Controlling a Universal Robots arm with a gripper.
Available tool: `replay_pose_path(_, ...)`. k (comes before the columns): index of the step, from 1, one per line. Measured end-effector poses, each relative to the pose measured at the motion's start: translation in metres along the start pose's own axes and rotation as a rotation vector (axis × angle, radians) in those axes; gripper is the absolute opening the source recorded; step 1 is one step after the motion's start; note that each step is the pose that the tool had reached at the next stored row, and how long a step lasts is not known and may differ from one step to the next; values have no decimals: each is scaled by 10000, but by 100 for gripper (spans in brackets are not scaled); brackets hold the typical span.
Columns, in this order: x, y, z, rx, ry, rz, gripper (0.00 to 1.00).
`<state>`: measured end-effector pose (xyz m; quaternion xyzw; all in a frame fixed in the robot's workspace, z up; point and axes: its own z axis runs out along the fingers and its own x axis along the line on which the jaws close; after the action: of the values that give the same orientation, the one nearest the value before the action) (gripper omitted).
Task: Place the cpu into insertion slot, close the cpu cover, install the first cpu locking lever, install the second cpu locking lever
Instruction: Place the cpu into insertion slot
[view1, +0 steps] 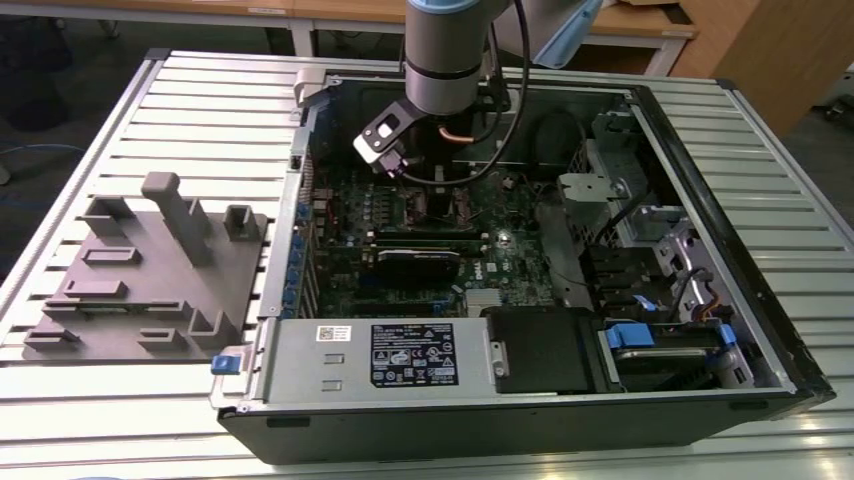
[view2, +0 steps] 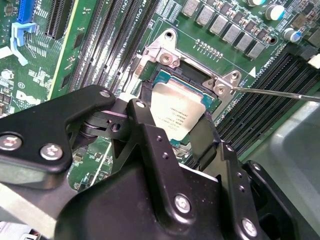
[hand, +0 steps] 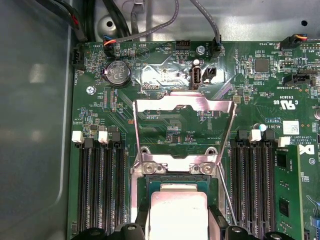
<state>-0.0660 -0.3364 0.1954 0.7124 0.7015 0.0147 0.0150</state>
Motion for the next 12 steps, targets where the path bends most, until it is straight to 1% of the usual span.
replay_pose_path(12, 2, 5, 5, 1, 0, 0, 54)
